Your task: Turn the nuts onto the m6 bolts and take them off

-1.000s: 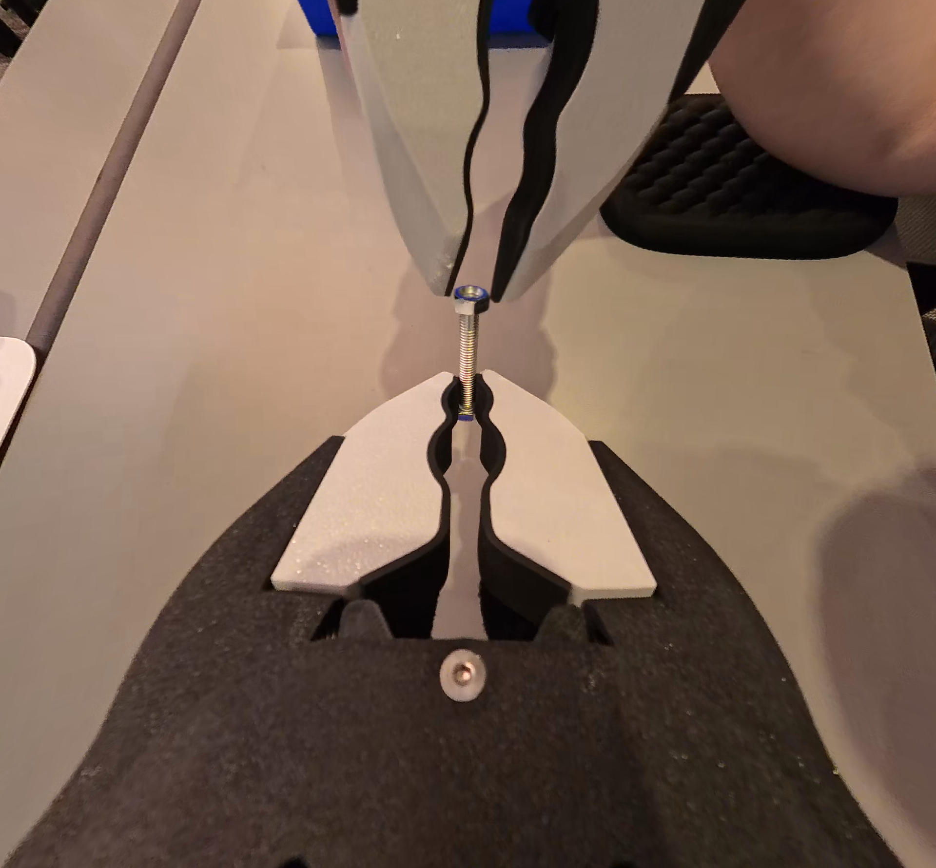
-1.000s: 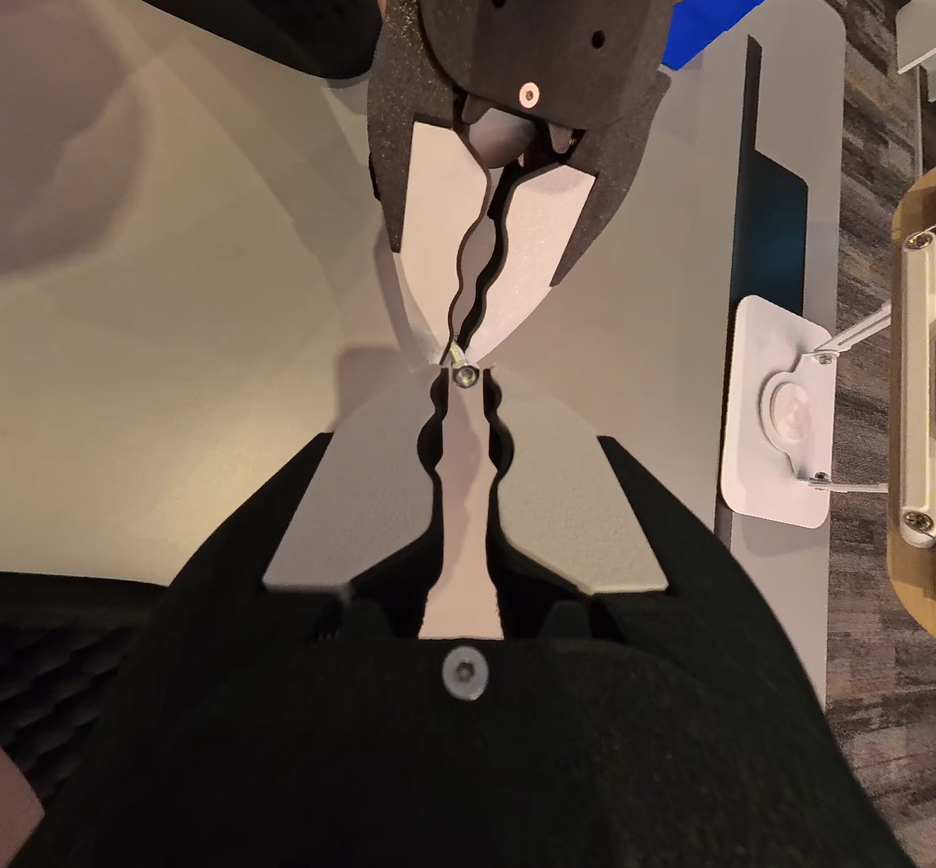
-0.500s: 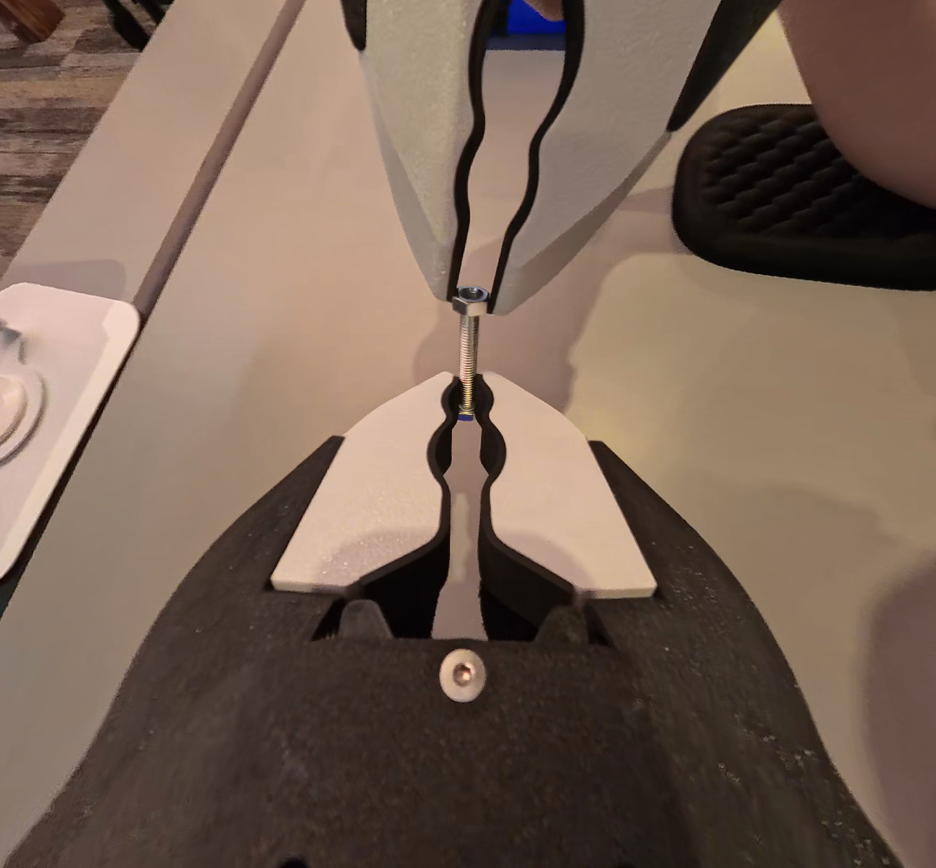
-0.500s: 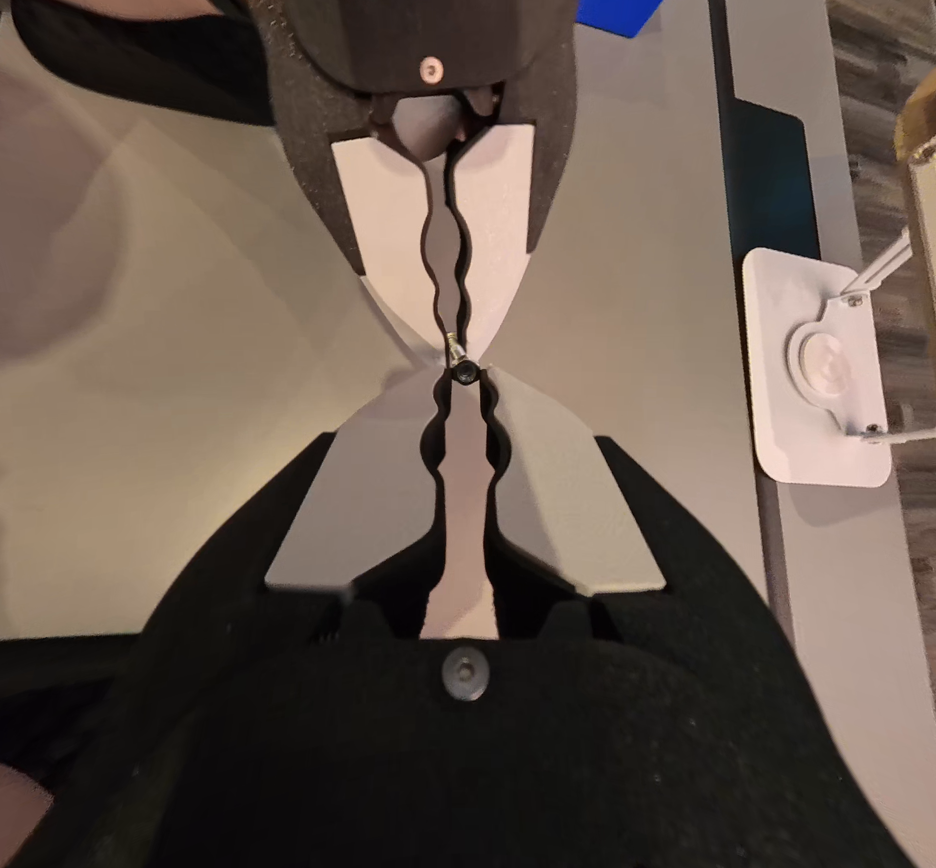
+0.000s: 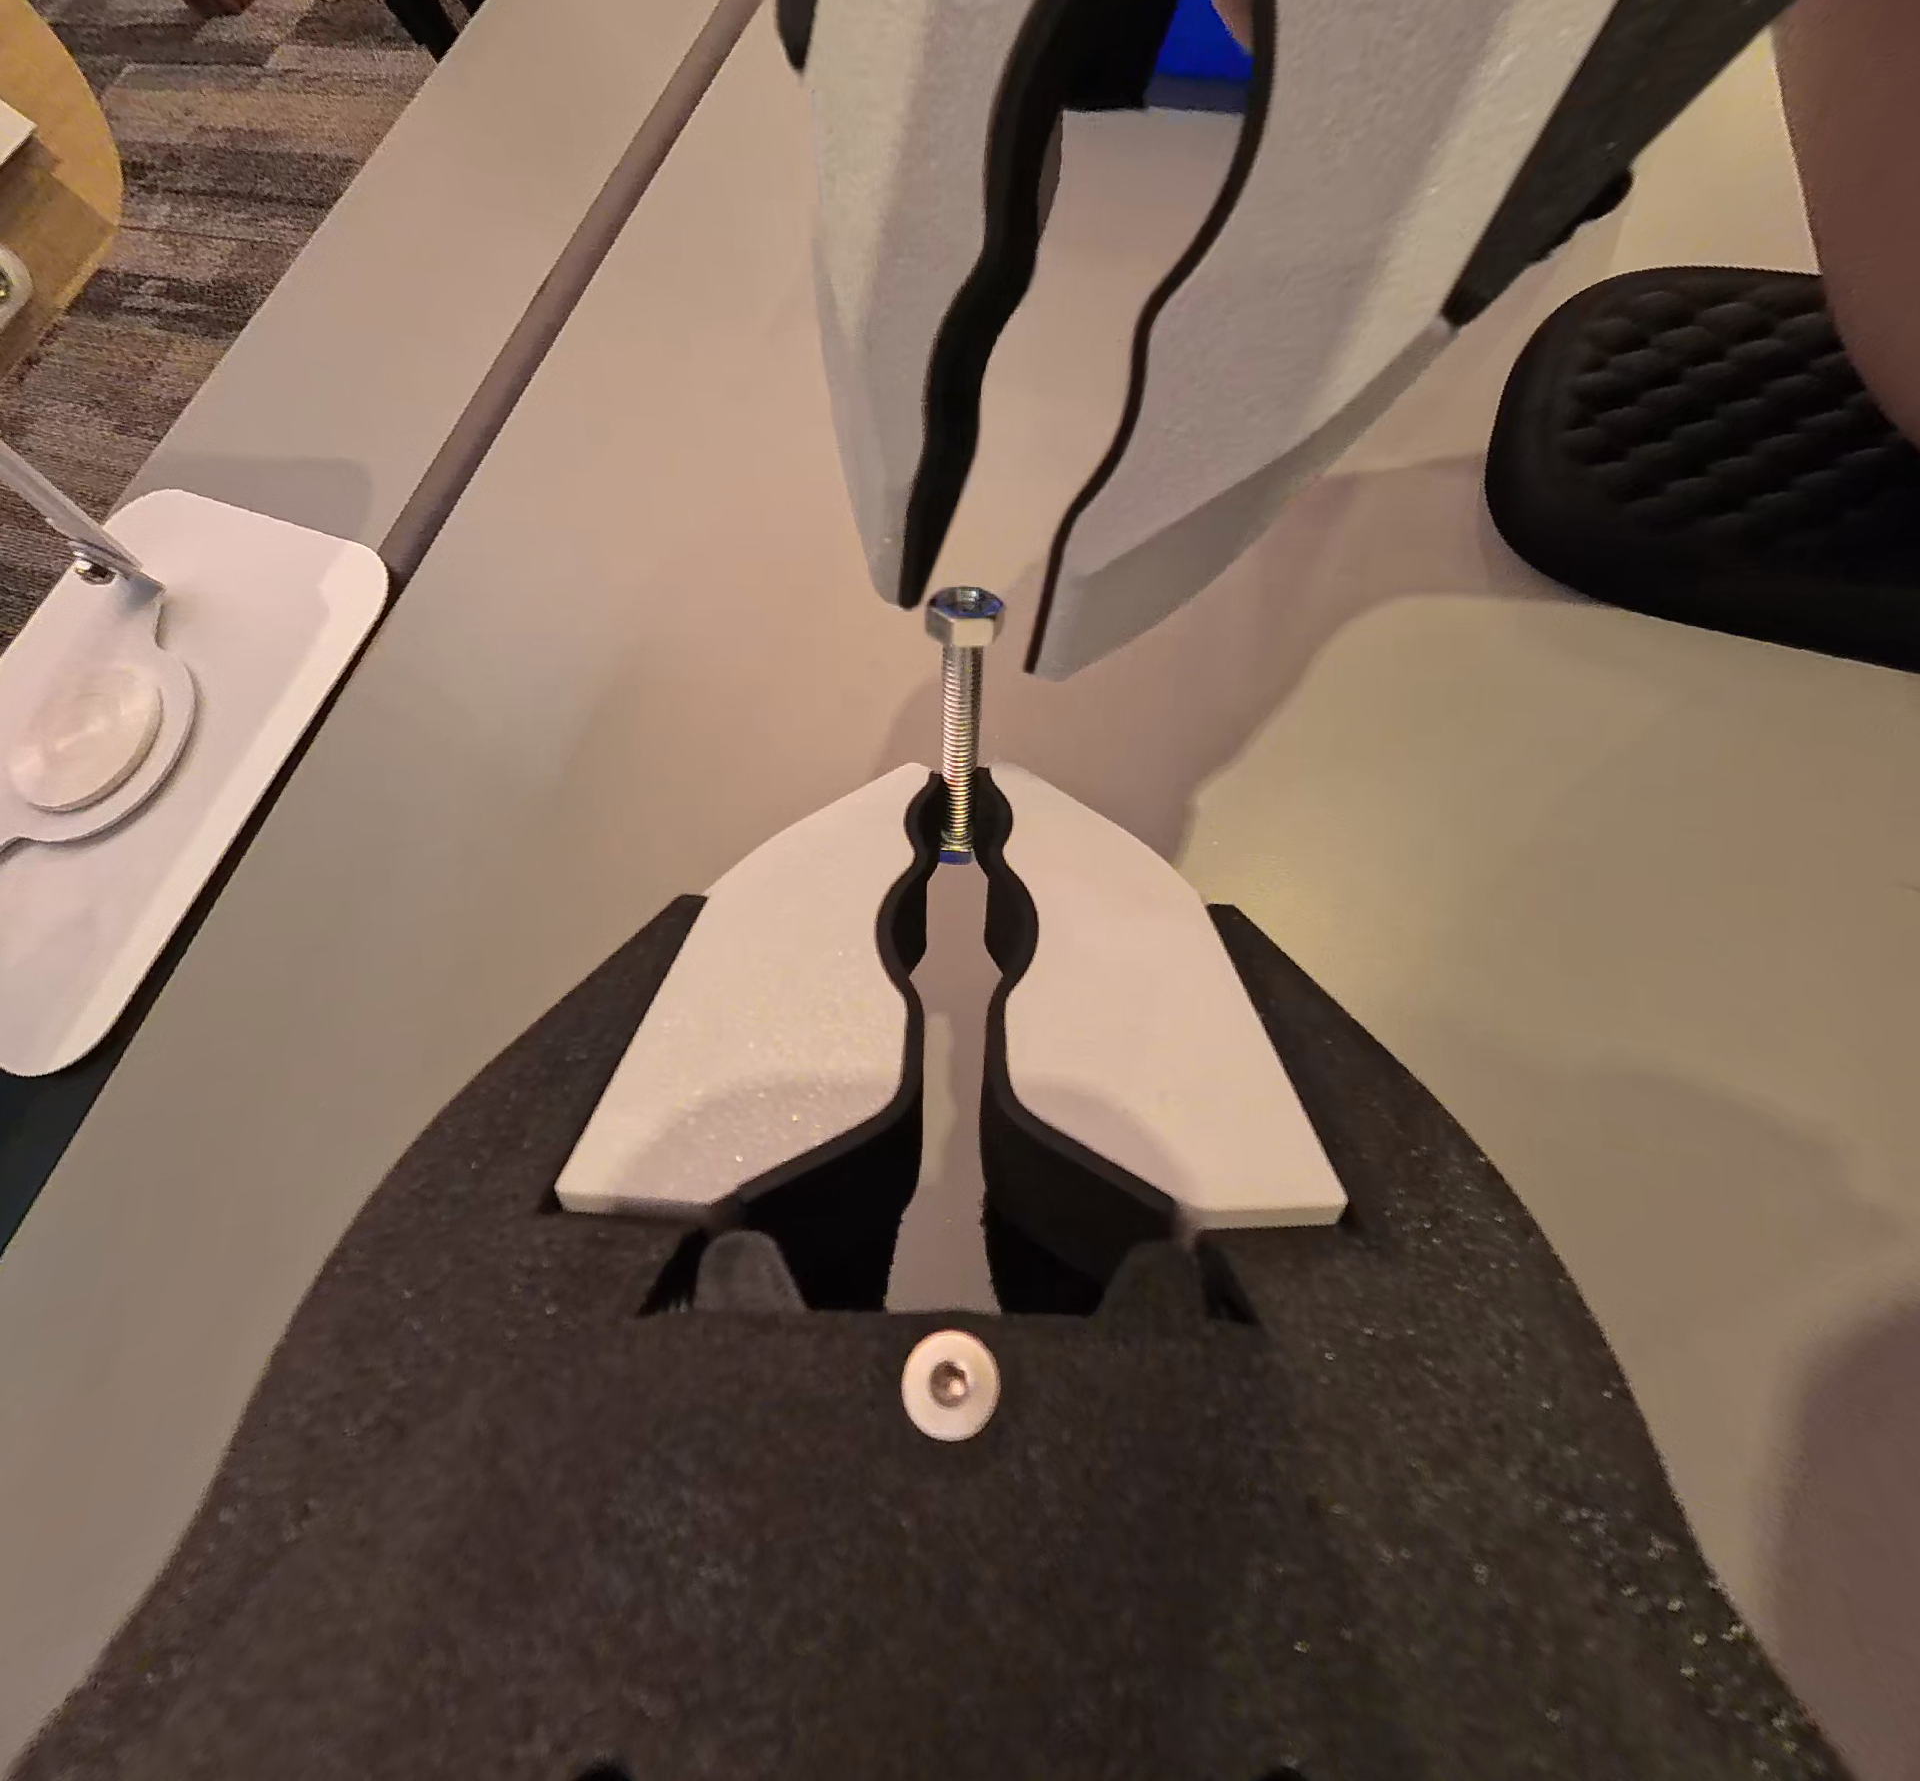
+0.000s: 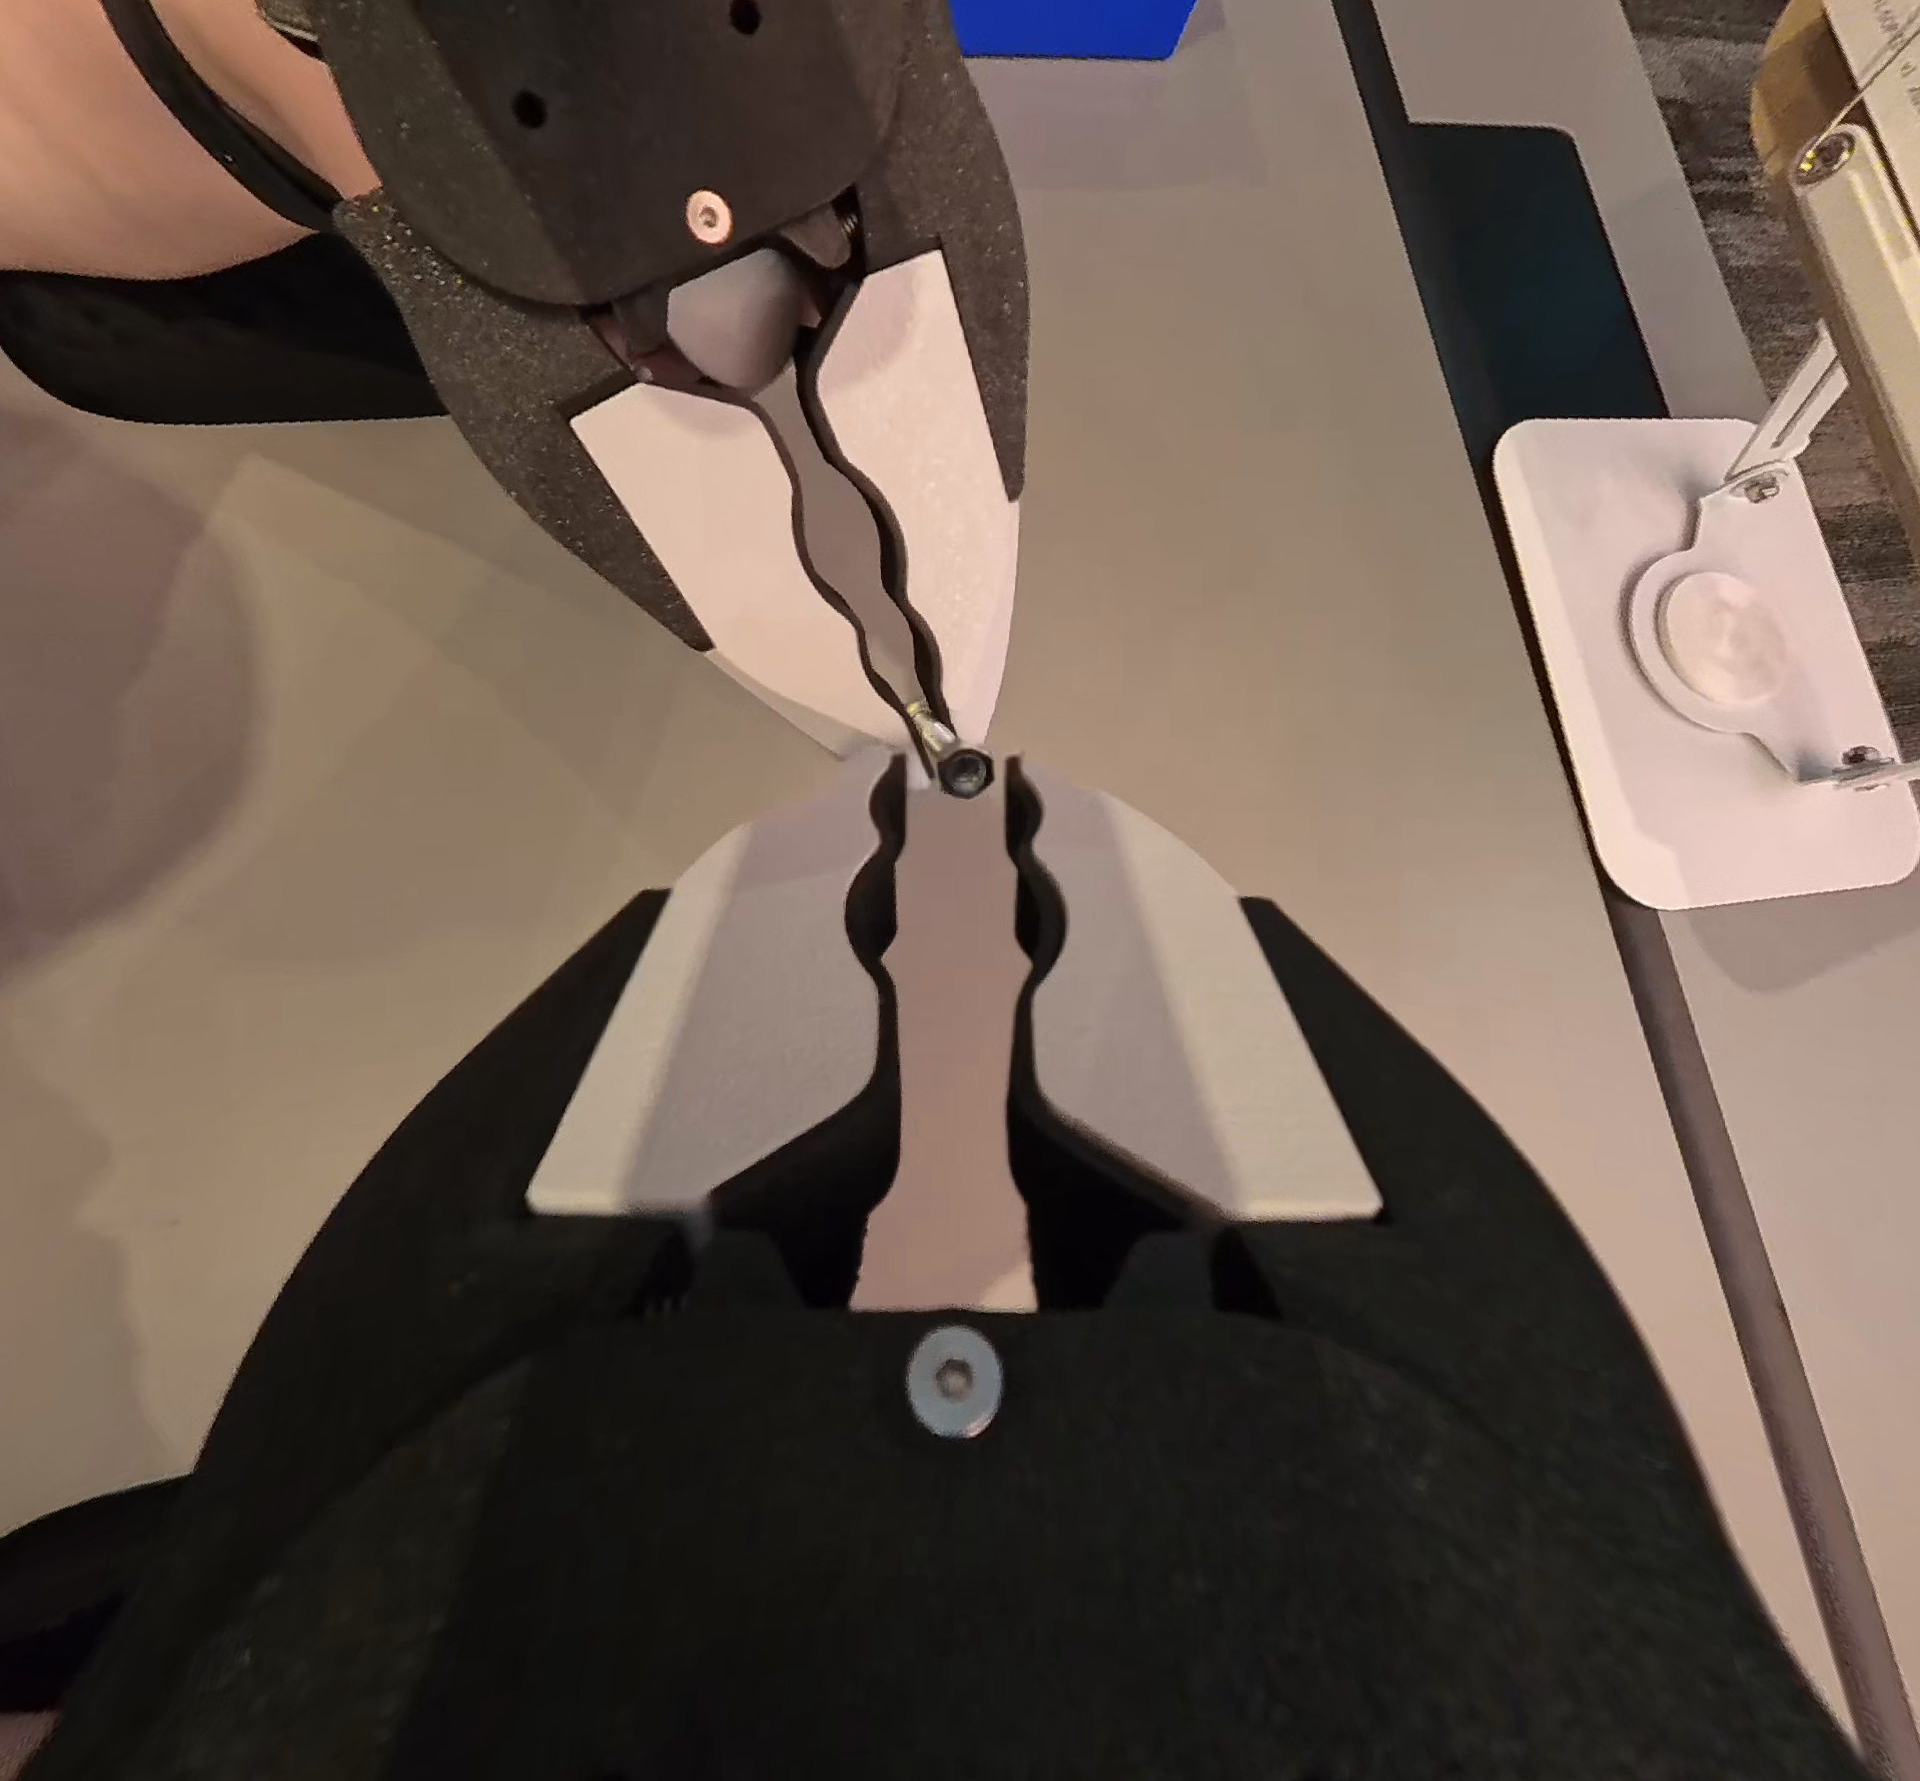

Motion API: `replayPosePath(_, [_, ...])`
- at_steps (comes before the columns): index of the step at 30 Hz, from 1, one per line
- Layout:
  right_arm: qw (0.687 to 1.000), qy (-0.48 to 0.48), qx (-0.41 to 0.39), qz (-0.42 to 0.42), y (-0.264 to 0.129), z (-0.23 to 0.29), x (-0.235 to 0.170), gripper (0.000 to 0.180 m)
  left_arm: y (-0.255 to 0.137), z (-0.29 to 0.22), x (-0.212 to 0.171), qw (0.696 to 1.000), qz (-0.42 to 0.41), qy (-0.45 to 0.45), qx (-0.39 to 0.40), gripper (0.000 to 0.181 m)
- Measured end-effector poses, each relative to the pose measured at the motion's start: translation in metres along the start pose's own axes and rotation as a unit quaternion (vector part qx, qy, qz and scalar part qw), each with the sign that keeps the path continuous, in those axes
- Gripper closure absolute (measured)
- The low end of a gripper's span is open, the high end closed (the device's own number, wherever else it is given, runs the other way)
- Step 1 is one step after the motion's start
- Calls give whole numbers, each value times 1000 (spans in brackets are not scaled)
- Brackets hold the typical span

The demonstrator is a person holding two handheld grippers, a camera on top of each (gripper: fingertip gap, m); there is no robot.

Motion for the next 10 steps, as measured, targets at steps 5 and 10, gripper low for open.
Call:
replayPosePath(5, [998, -62, -15, -9, -10, 3, 0, 148, 0, -7, -2, 999, 6, 13, -30, 176])
replayPosePath(10, [986, -163, 14, -17, -12, 22, -6, 146, -1, -18, 0, 997, -2, 22, -71, 176])
Point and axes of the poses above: each gripper's, where its closed fingertips meet, y out along the fingers, x out of its top, z = x × y across the jaws, the point moved 3 cm from there along -y, back along the fingers, and after that the axes turned 3 degrees about x, right-handed, at the moved point
